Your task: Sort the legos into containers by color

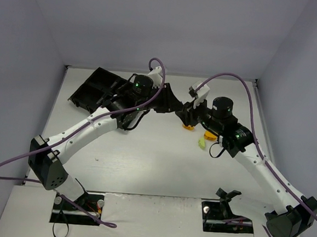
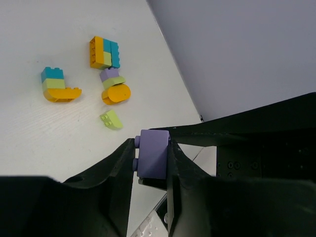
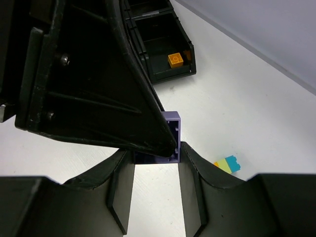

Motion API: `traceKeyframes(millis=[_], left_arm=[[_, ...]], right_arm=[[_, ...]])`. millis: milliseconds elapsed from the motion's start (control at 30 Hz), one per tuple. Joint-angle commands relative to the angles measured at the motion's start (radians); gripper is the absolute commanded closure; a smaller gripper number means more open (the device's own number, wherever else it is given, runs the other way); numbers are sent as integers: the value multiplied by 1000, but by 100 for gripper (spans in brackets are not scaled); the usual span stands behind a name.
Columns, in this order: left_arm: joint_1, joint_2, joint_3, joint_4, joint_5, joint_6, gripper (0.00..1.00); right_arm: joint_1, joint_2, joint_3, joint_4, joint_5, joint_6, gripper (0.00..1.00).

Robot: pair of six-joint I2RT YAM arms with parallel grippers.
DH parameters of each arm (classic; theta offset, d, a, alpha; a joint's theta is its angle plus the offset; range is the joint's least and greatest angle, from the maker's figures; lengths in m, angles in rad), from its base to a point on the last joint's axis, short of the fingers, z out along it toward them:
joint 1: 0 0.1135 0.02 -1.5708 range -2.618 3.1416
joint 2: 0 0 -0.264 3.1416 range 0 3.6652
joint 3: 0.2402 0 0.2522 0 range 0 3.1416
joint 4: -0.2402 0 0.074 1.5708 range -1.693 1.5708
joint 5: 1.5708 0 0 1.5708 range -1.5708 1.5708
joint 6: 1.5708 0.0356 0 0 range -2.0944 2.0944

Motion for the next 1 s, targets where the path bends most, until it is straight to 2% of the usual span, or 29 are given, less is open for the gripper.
traceKeyframes(millis=[0, 67, 100, 133, 167, 233, 300, 433, 567, 767, 967], left_arm=[[-4, -39, 23, 47, -39, 37, 100], [-2, -58, 14, 37, -71, 70, 100], [-1, -64, 12, 26, -84, 86, 100], [4, -73, 17, 11, -114, 101, 100], [9, -76, 18, -26, -131, 133, 100], [34, -91, 21, -63, -180, 173, 100], [64, -114, 14, -100, -211, 198, 100], [195, -145, -12, -134, -262, 236, 100], [384, -121, 32, -197, -281, 298, 100], [579, 52, 135, -211, -262, 370, 100], [662, 180, 205, -129, -283, 431, 100]], right_arm=[[4, -28, 6, 75, -1, 23, 70], [4, -31, 11, 74, 4, 41, 53], [4, -31, 14, 71, 8, 47, 41], [4, -34, 19, 63, 27, 56, 37], [4, -35, 19, 59, 39, 72, 27], [4, -42, 17, 46, 83, 88, 18], [4, -58, 13, 42, 129, 134, 1], [2, -77, -3, 39, 208, 210, 0], [1, -57, 2, 29, 306, 276, 0], [-21, 78, 55, -6, 381, 299, 3], [-28, 127, 51, -6, 399, 305, 8]])
